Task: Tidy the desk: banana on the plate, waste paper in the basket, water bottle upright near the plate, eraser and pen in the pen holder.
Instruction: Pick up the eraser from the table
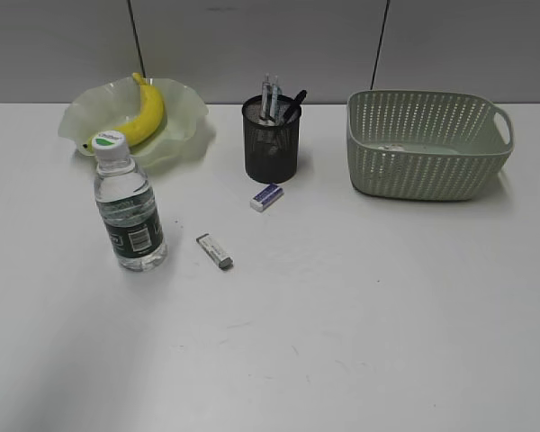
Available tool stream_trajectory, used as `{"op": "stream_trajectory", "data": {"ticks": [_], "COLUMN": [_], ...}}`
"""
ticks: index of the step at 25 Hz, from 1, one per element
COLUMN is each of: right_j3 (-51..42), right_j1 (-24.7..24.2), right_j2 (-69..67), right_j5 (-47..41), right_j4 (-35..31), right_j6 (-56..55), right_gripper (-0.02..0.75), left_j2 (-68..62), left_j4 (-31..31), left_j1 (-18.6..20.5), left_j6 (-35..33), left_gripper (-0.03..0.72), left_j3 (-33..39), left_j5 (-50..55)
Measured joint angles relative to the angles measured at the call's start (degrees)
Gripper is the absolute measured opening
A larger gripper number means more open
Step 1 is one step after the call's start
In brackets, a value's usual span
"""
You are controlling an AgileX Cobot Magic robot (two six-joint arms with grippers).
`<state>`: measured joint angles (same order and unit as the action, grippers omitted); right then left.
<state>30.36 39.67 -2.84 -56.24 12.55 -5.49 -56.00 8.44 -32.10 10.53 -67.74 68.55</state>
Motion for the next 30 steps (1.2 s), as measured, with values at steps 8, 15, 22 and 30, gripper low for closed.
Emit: {"op": "stream_trajectory", "data": {"ticks": [8, 15, 22, 30], "right_j3": [0.0, 0.46, 13.18, 44.36], "right_j1": [0.0, 0.0, 0.0, 1.38], "right_j2": [0.0, -10.47, -49.95, -92.29], "right_j5": [0.24, 9.8, 17.6, 13.47], "right_j4": [0.0, -2.2, -9.02, -14.86], "right_j6": [0.0, 2.72, 10.46, 11.68], "right_gripper": [0.237, 0.237, 0.237, 0.393], "left_j2": [36.95, 56.08, 52.97, 52.9], "left_j4": [-2.63, -3.69, -3.87, -3.87], "left_j1": [0.0, 0.0, 0.0, -0.05], "left_j6": [-0.06, -2.53, -3.27, -3.27], "left_gripper": [0.392, 0.388, 0.384, 0.374], "left_j3": [29.47, 36.37, 36.9, 36.9], "left_j5": [-1.13, -6.62, -7.78, -7.75]}}
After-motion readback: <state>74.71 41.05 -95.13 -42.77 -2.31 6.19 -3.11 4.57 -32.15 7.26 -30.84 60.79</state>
